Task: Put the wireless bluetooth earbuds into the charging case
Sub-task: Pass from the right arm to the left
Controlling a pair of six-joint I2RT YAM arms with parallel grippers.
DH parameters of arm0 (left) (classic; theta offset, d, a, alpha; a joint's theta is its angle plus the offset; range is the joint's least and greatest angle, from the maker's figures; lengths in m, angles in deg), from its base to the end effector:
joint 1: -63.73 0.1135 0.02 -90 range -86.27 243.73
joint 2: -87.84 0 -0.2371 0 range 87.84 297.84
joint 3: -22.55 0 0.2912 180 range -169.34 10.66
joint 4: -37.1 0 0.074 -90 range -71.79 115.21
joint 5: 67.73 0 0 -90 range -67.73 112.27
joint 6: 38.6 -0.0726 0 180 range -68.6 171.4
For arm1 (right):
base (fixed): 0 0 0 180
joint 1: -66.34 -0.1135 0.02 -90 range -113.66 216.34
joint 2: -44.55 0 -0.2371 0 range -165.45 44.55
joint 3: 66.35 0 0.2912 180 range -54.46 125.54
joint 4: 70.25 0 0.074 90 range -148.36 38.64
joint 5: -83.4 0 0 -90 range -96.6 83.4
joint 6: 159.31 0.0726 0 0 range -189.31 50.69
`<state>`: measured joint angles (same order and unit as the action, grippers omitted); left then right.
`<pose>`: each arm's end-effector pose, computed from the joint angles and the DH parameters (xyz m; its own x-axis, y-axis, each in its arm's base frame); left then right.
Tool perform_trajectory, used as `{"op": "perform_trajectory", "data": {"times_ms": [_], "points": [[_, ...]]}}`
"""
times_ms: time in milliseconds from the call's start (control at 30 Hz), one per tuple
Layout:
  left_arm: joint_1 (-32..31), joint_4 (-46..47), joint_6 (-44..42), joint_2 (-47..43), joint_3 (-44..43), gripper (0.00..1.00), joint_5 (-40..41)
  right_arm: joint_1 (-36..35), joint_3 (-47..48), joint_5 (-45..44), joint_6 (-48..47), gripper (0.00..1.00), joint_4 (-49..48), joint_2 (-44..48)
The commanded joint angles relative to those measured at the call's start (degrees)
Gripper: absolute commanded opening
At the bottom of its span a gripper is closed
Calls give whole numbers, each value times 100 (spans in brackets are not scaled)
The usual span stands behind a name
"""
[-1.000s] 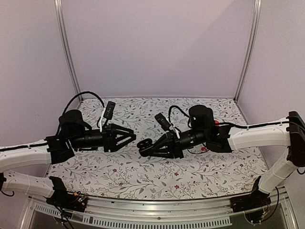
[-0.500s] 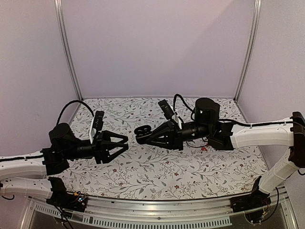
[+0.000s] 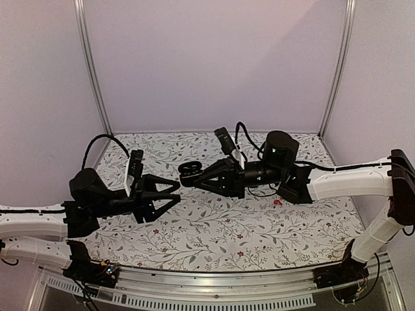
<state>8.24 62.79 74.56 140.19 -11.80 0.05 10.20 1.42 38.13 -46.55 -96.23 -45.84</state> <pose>0.1428 -0.2562 0.2301 -0.3138 -0.1862 -0.9310 0.9264 0.1549 -0.3432 0.1892 0.3737 0.2460 -0.3496 -0.0277 -0.9365 -0.9176 -0.1918 0.3482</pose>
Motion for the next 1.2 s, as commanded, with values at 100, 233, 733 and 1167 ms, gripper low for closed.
{"op": "perform_trajectory", "data": {"times_ms": [100, 233, 733, 1167], "points": [[-197, 569, -167, 238, -200, 52, 279, 15, 21, -16, 108, 0, -535, -143], [-271, 847, -160, 389, -206, 49, 452, -7, 7, -54, 165, 0, -638, -171], [-381, 1106, -139, 780, -375, 40, 742, -37, -206, -217, 167, 0, -806, -208], [-379, 1130, 14, 1011, -484, 31, 780, -46, -276, -269, 172, 0, -926, -220]]}}
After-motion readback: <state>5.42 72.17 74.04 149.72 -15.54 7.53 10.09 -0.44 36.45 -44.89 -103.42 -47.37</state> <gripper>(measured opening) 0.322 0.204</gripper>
